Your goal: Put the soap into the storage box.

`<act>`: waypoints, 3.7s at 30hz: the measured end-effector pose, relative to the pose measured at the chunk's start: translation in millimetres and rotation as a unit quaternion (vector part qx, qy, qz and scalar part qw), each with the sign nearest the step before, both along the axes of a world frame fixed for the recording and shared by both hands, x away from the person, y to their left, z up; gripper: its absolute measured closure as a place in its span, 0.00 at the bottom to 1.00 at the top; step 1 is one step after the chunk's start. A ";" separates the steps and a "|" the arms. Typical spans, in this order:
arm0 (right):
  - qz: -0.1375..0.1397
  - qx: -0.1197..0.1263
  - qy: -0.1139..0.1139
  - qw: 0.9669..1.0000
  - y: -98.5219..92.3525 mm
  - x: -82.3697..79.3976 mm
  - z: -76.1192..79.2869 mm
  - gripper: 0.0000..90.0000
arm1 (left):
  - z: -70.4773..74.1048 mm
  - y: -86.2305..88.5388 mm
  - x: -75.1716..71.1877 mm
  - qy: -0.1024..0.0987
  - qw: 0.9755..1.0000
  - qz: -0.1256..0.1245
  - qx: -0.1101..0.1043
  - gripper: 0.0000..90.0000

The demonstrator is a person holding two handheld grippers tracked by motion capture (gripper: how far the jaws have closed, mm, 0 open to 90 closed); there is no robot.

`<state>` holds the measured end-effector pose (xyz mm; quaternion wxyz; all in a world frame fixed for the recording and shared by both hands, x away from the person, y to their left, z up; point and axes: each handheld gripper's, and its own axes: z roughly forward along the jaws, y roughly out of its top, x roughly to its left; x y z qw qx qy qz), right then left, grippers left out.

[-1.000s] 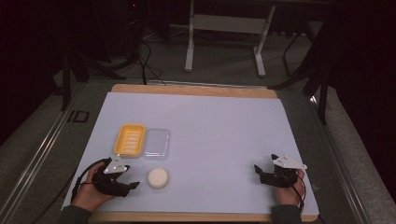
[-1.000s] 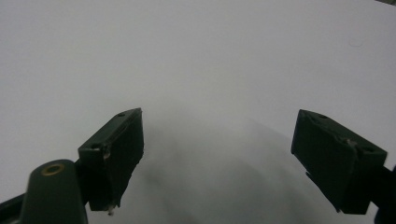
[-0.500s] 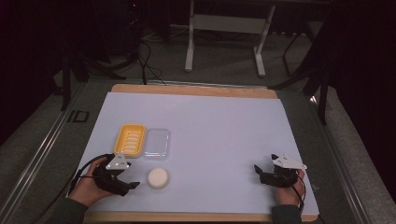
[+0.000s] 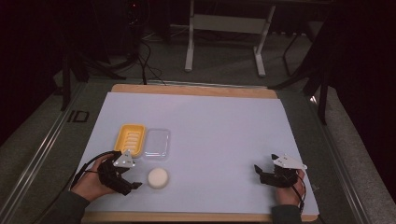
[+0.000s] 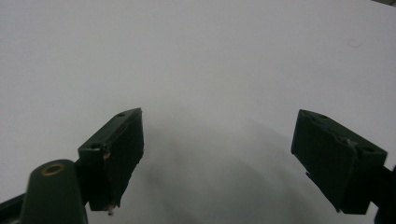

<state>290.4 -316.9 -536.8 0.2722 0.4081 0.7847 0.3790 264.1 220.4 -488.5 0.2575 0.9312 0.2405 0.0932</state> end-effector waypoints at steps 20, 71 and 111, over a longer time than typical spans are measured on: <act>0.000 0.005 -0.007 1.000 -1.0 -1.3 0.4 0.19 | 5.2 -25.3 6.9 0.013 0.998 -0.042 0.040 0.18; 0.002 0.004 -0.008 1.000 -0.9 -1.5 0.4 0.19 | -3.9 -76.2 23.3 0.038 0.986 -0.110 0.117 0.17; 0.003 0.004 -0.008 1.000 -1.0 -1.5 0.4 0.19 | -15.1 -99.1 31.9 0.059 0.975 -0.140 0.162 0.19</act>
